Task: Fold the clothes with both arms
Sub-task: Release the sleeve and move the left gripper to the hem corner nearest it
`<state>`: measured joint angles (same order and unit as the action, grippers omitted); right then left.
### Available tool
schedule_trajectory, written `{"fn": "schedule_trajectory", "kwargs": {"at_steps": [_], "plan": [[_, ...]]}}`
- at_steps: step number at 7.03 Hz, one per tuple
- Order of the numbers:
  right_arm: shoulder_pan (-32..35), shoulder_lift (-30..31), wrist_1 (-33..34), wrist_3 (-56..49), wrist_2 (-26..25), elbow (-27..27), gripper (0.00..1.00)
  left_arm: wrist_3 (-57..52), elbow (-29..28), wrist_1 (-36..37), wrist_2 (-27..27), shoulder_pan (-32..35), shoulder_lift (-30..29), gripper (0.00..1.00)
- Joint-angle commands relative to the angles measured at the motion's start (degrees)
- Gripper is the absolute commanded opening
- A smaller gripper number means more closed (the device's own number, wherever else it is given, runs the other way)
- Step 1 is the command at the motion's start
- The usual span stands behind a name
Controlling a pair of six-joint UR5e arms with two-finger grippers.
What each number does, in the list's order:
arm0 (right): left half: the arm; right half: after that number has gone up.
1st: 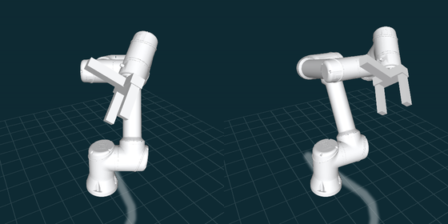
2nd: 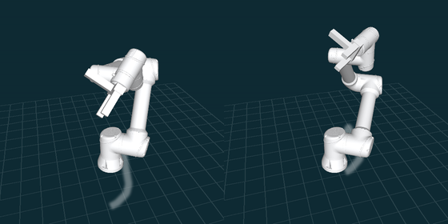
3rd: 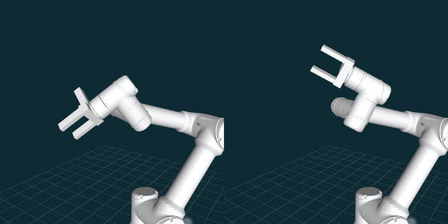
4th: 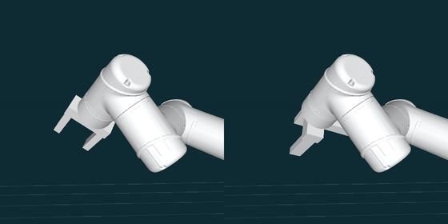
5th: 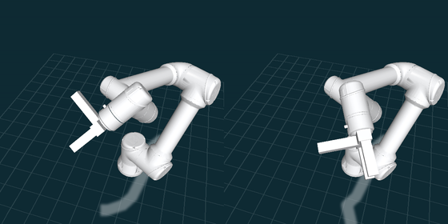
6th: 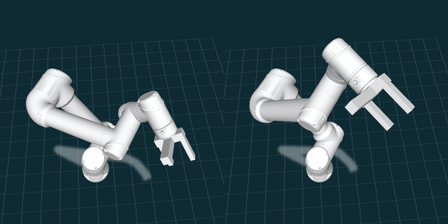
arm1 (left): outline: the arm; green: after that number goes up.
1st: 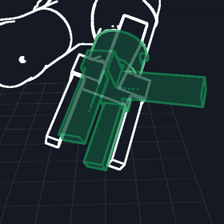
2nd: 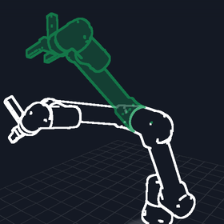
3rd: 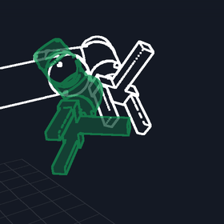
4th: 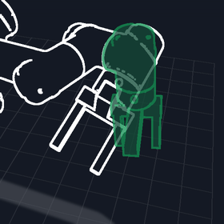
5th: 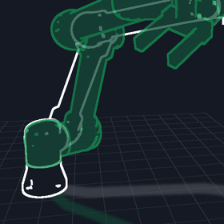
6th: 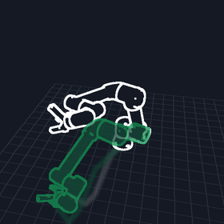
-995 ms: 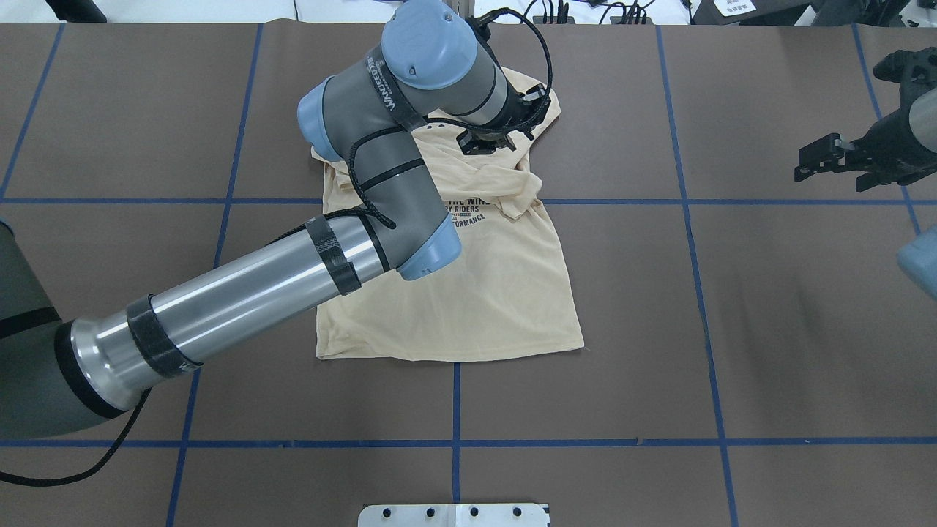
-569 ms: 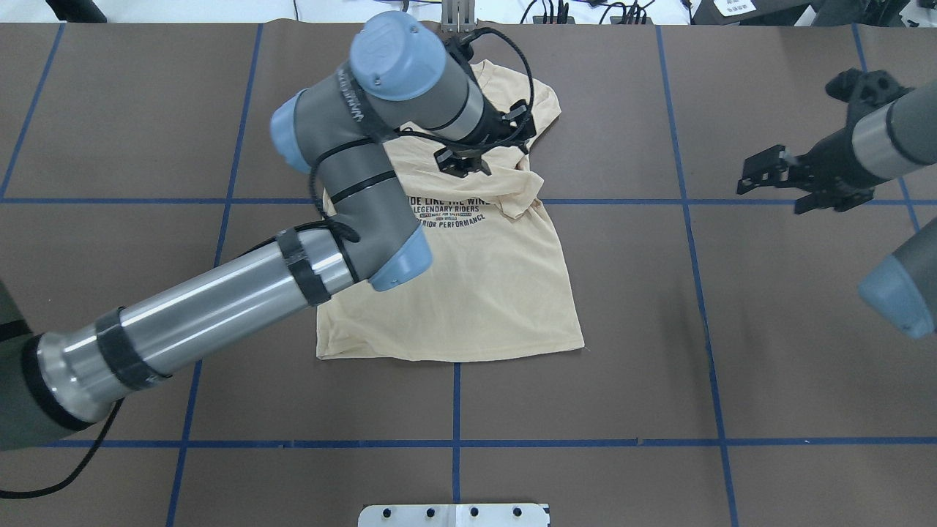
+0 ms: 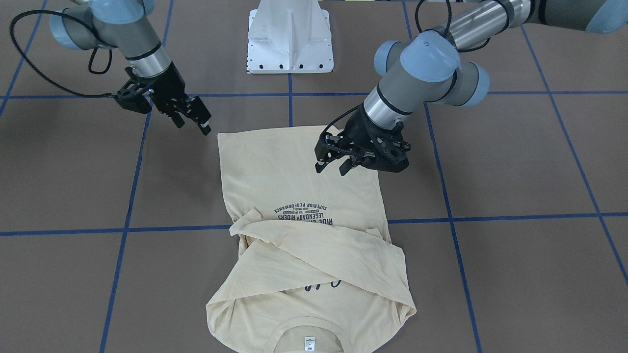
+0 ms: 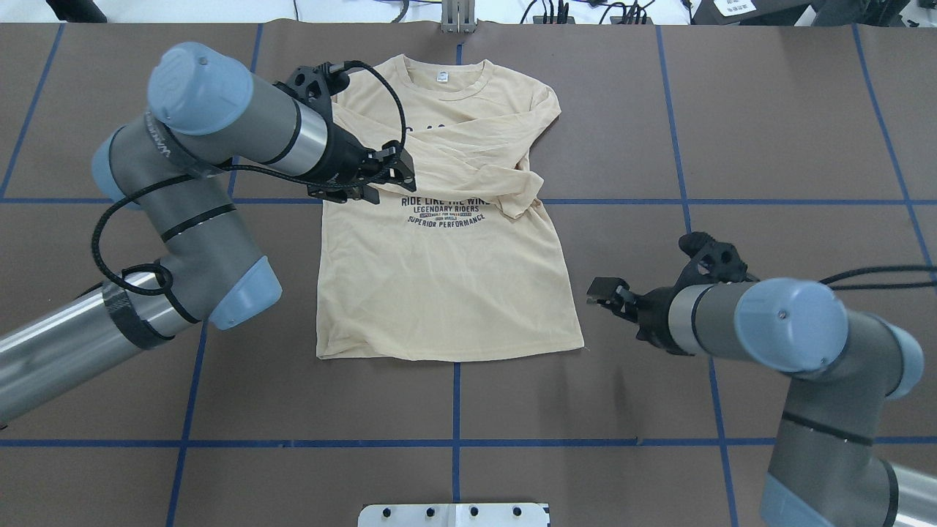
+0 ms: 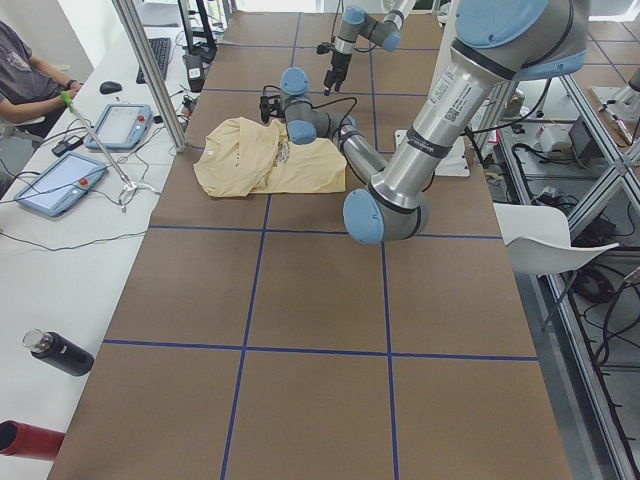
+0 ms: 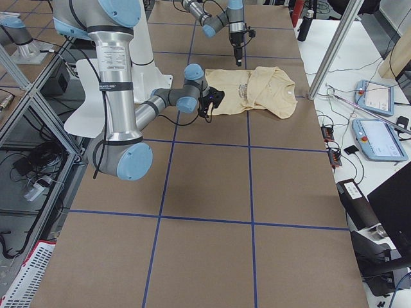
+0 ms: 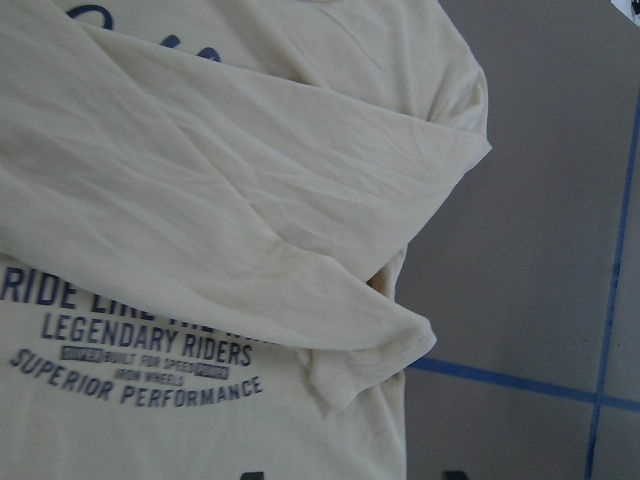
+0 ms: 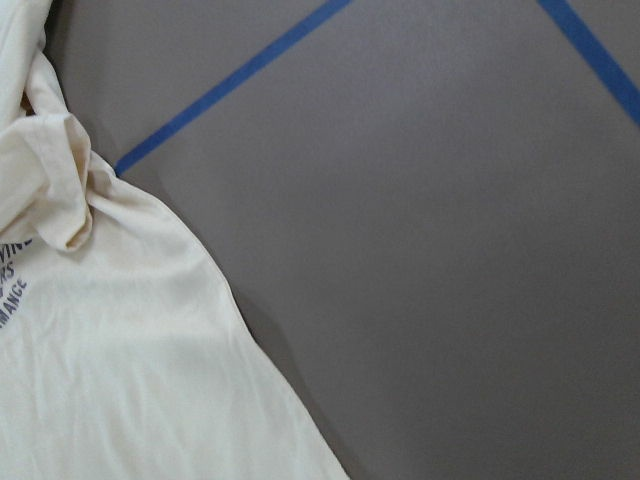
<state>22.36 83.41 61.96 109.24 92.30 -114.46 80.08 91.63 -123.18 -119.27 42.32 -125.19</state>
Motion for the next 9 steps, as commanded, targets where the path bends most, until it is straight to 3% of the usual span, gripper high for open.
{"fn": "schedule_trajectory", "kwargs": {"at_steps": [1,3,9], "plan": [[-5.0,-3.8,0.7,6.8,-5.4,3.0,0.98,-1.9,1.7,0.0,-1.6,1.2,3.4,0.66],[-4.9,-12.0,8.5,7.0,-6.9,7.2,0.96,-1.8,2.8,-0.4,-1.2,1.3,4.6,0.66],[-4.4,-9.6,9.1,7.0,-6.8,8.2,0.92,-1.6,2.6,-0.5,-1.1,1.1,4.6,0.67]]}}
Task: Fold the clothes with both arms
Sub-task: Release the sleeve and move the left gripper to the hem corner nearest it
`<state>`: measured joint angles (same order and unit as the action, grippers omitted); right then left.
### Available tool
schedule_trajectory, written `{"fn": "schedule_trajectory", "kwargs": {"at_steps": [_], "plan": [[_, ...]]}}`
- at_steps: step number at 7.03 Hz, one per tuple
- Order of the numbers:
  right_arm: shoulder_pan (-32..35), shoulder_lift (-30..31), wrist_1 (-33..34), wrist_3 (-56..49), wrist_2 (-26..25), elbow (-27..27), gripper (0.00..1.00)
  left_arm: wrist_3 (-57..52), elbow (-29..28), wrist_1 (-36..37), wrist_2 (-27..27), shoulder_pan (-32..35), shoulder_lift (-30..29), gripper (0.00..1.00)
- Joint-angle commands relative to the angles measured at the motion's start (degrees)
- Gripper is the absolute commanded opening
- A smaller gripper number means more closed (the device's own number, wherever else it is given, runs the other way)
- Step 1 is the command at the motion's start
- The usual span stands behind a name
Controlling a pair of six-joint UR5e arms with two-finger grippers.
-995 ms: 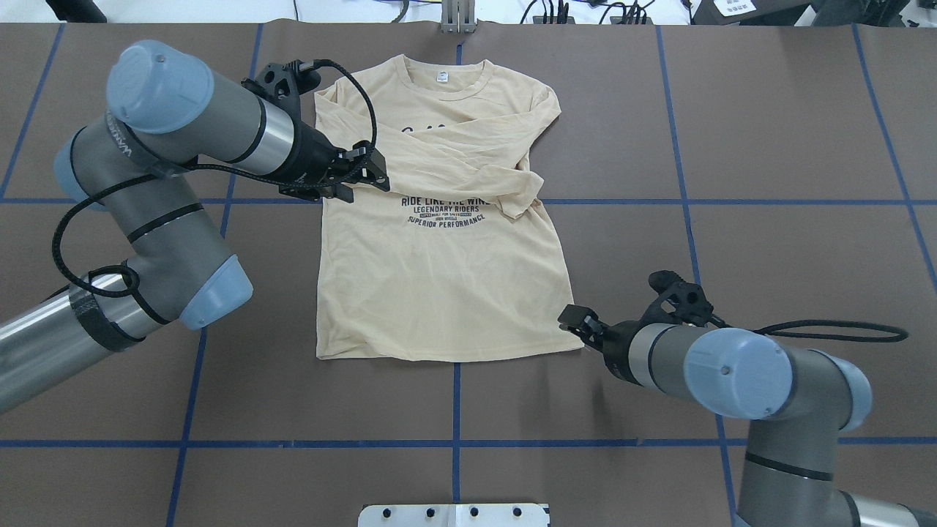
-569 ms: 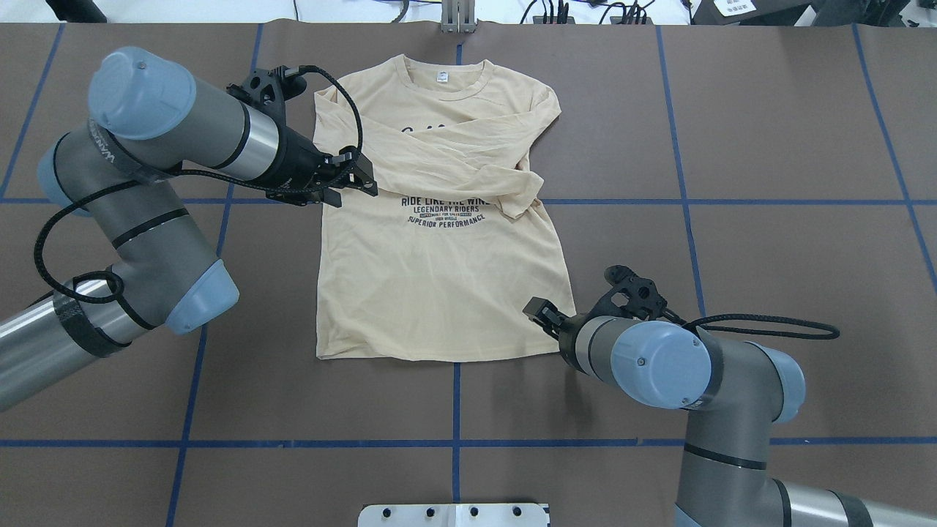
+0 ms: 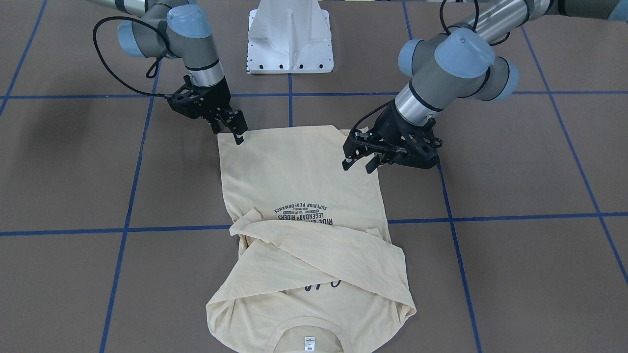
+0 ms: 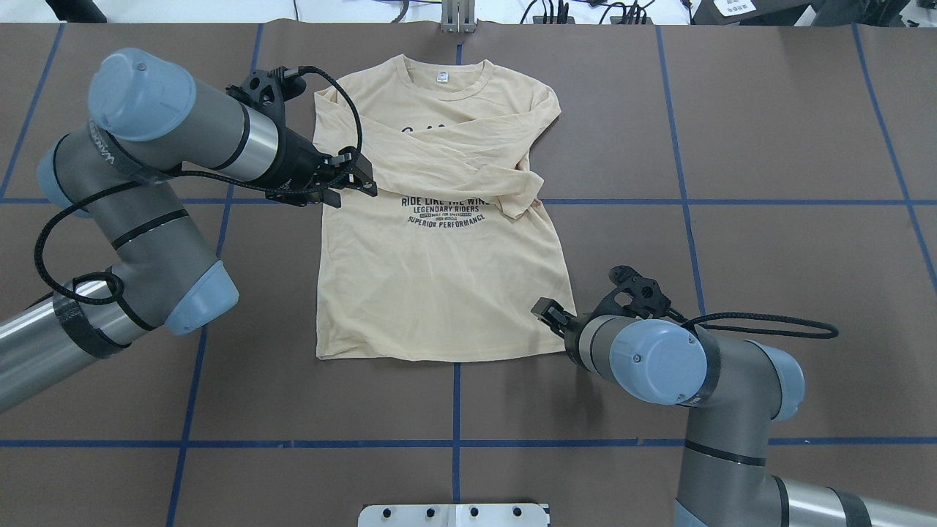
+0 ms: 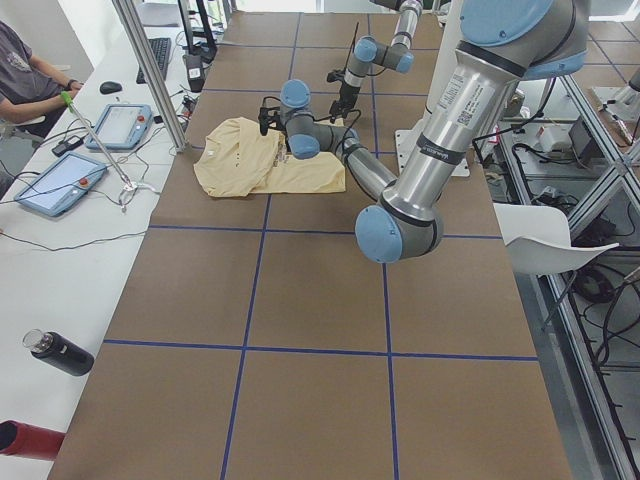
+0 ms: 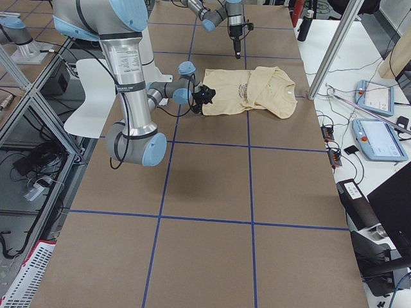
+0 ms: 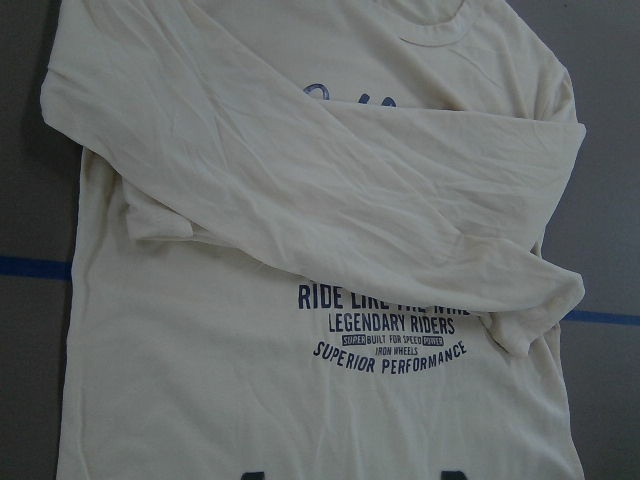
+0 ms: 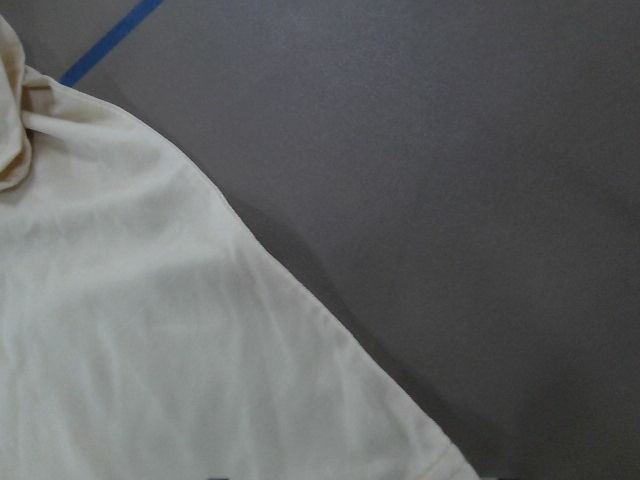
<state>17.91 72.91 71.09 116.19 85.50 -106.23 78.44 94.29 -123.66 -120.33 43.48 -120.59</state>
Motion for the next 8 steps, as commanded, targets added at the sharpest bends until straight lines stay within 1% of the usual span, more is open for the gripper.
{"fn": "schedule_trajectory", "kwargs": {"at_steps": [1,2,3,4,5,6,7,8], "plan": [[0.1,1.4,0.0,0.0,0.2,-0.2,0.92,0.0,-0.3,0.0,0.0,-0.1,0.0,0.67],[0.0,1.4,0.0,0.0,0.2,-0.1,0.91,0.0,-0.3,0.0,0.0,-0.2,0.0,0.67],[-0.1,1.4,0.0,0.2,0.1,-0.1,0.69,0.0,-0.4,0.0,0.0,-0.1,0.0,0.67],[-0.1,1.4,0.0,0.3,0.0,-0.2,0.40,0.0,-0.4,0.0,0.0,-0.2,0.1,0.67],[-0.1,1.4,0.0,0.6,-0.1,-0.4,0.15,0.0,-0.4,-0.1,0.0,-0.2,0.1,0.67],[-0.1,1.4,0.0,0.6,-0.1,-0.8,0.00,0.0,-0.5,0.0,0.0,-0.1,0.1,0.67],[0.0,1.5,-0.1,0.5,0.0,-1.3,0.00,0.0,-0.3,0.0,0.0,-0.1,0.7,0.67],[0.1,2.1,0.0,0.4,0.2,-2.6,0.00,0.7,0.4,0.1,1.5,0.1,2.6,0.67]]}}
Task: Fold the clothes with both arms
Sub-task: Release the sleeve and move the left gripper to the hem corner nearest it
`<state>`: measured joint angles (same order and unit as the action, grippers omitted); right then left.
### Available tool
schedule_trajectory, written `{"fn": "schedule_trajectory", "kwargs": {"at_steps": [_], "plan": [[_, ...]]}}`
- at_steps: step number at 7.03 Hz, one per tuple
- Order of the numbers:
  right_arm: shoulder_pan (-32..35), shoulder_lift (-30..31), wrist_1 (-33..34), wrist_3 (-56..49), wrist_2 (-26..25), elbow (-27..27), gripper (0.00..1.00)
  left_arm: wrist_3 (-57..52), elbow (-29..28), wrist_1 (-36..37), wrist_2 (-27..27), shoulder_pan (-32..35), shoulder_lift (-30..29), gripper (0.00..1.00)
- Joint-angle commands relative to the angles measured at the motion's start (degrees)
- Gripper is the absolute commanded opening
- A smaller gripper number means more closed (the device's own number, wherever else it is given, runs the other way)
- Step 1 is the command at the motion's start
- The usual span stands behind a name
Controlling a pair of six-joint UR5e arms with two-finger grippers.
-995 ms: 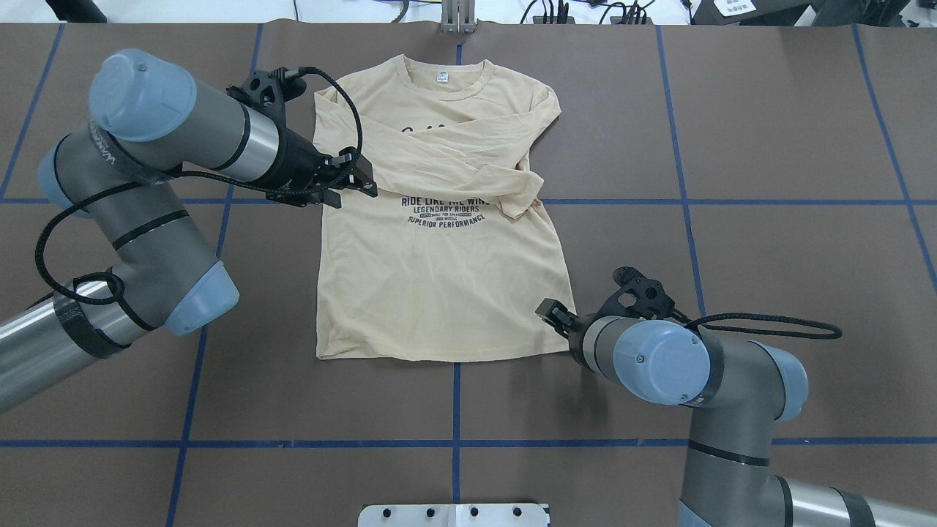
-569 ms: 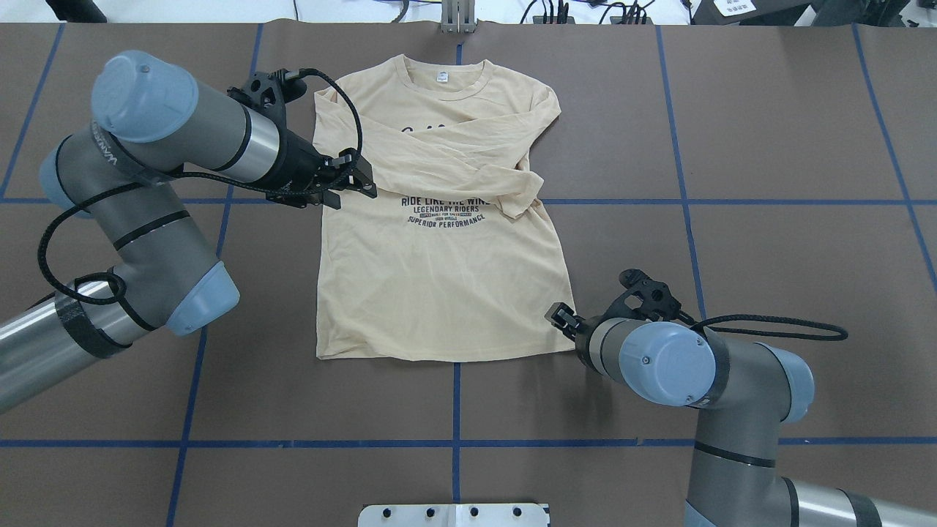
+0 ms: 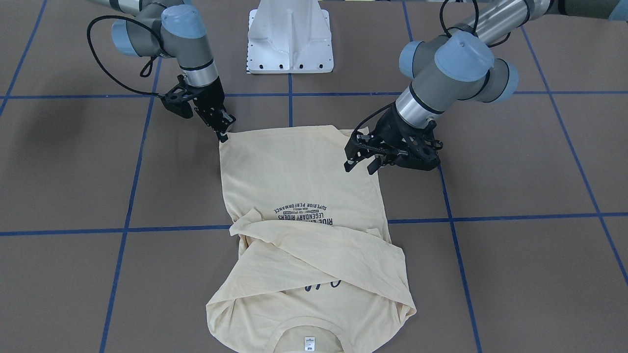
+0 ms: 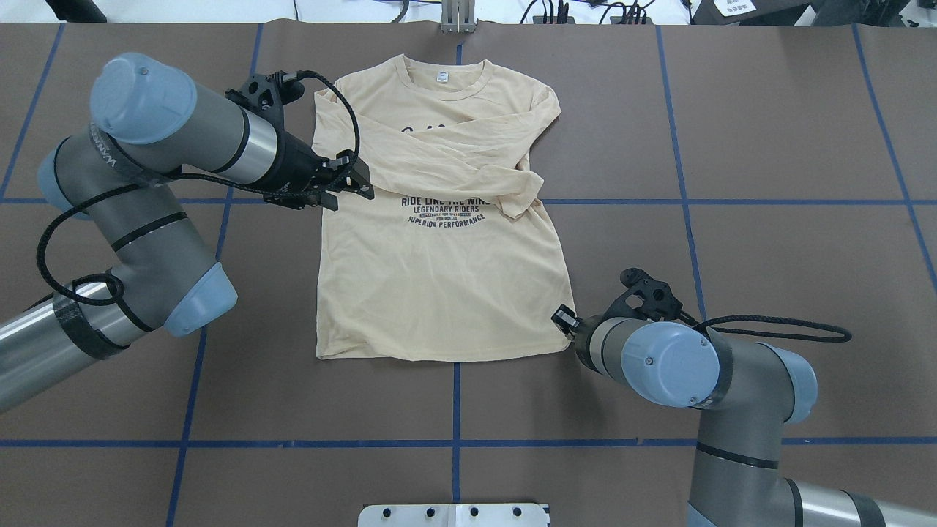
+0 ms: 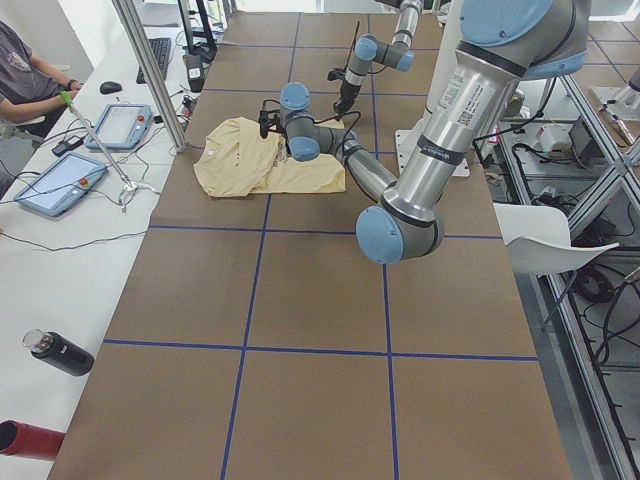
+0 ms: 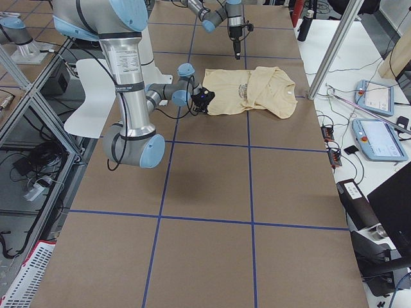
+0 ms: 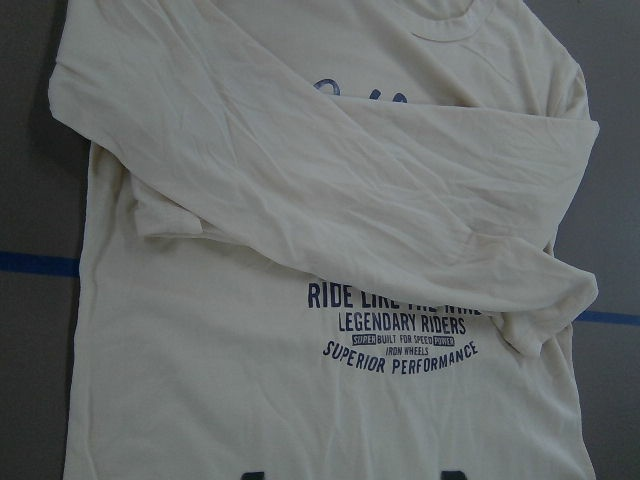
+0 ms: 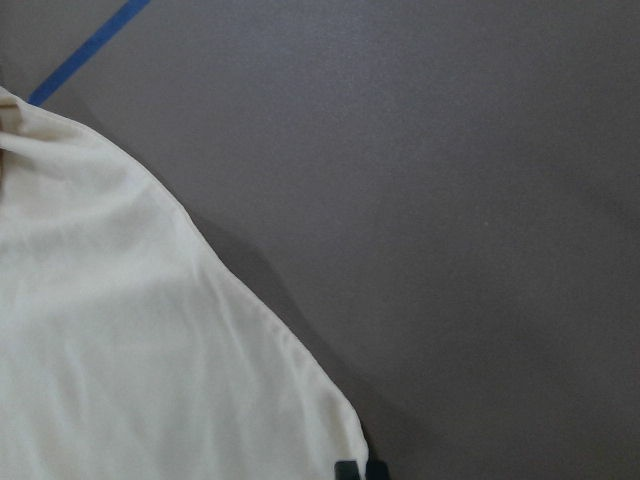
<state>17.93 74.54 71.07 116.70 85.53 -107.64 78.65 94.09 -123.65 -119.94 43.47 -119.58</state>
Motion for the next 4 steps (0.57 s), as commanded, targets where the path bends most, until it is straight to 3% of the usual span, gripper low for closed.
{"fn": "schedule_trajectory", "kwargs": {"at_steps": [1,2,4], "plan": [[0.1,1.4,-0.1,-0.3,0.5,-2.7,0.00,2.6,3.1,0.1,6.1,-0.7,4.9,0.67],[0.0,1.9,-0.1,-0.3,0.5,-3.6,0.00,6.1,7.6,0.2,8.2,-3.0,9.4,0.66],[-0.2,2.3,0.0,-0.2,0.6,-3.7,0.00,13.0,10.8,0.4,21.2,-13.0,14.2,0.65]]}}
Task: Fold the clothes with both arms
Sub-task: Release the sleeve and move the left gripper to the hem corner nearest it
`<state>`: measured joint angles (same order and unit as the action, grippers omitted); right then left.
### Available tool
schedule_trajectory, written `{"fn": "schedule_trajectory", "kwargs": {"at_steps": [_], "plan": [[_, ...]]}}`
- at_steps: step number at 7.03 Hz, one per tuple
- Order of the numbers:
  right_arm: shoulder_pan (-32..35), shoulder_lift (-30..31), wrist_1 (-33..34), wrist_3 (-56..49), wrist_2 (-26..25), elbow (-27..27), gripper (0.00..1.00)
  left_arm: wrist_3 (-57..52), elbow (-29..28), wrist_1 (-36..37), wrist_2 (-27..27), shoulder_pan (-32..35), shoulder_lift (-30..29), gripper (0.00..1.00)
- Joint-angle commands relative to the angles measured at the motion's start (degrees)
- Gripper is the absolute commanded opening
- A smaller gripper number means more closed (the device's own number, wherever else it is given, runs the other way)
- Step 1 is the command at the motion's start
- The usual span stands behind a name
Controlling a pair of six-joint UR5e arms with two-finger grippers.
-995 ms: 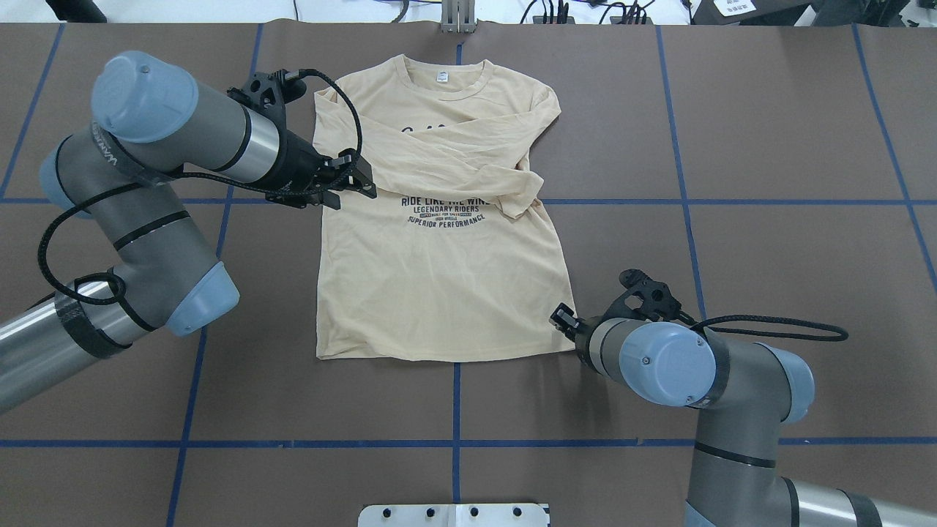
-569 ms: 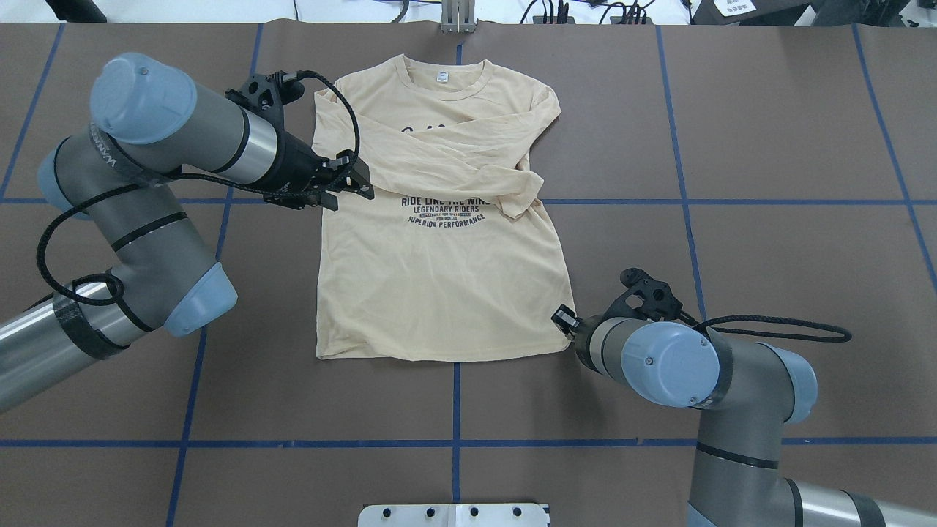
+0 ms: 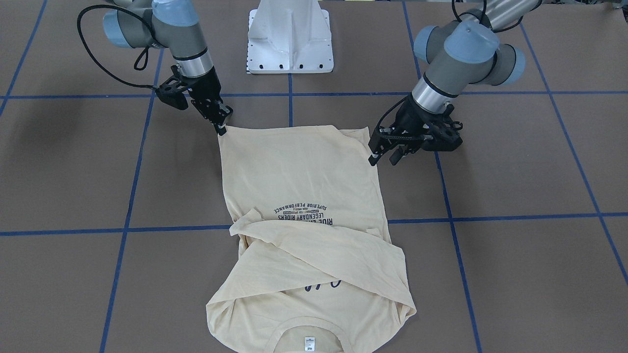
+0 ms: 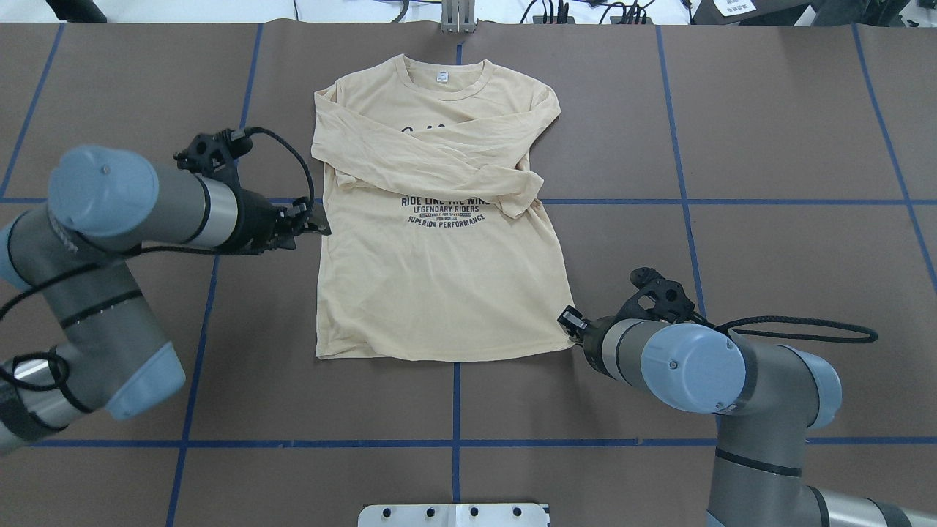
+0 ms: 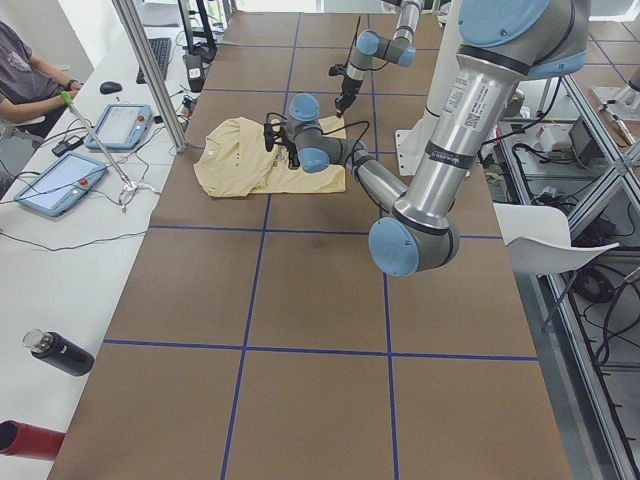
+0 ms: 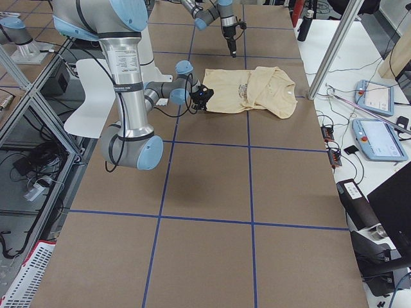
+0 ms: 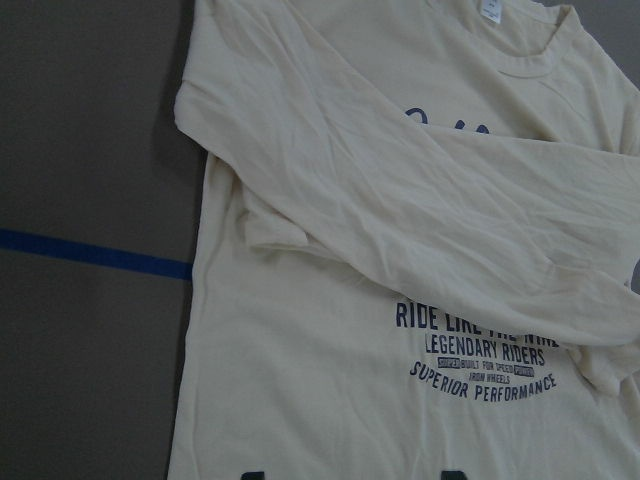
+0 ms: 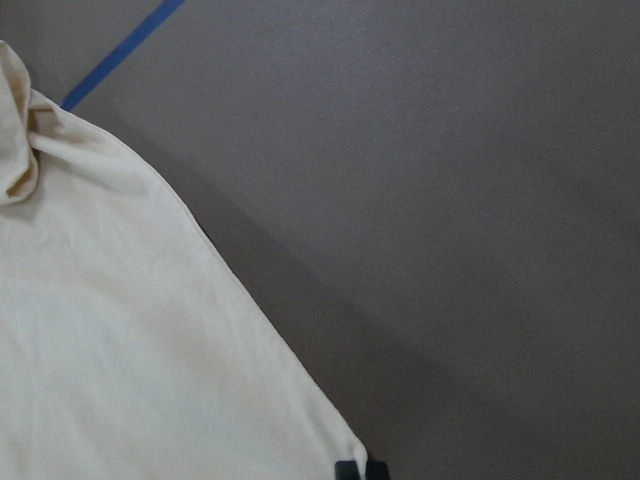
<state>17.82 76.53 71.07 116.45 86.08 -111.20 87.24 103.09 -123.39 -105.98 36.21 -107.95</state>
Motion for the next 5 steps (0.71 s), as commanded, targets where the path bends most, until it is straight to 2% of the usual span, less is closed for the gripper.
{"fn": "schedule_trajectory", "kwargs": {"at_steps": [1,2,5], "plan": [[-0.1,0.3,-0.1,0.1,0.0,-0.2,0.00,7.6,1.3,0.6,10.3,-10.3,2.7,0.62],[-0.1,0.3,-0.1,0.1,0.0,-0.2,0.00,8.2,0.9,2.5,12.1,-12.6,2.7,0.56],[-0.2,0.2,-0.1,0.1,0.0,-0.1,0.00,8.3,2.1,6.6,11.9,-13.2,2.7,0.53]]}}
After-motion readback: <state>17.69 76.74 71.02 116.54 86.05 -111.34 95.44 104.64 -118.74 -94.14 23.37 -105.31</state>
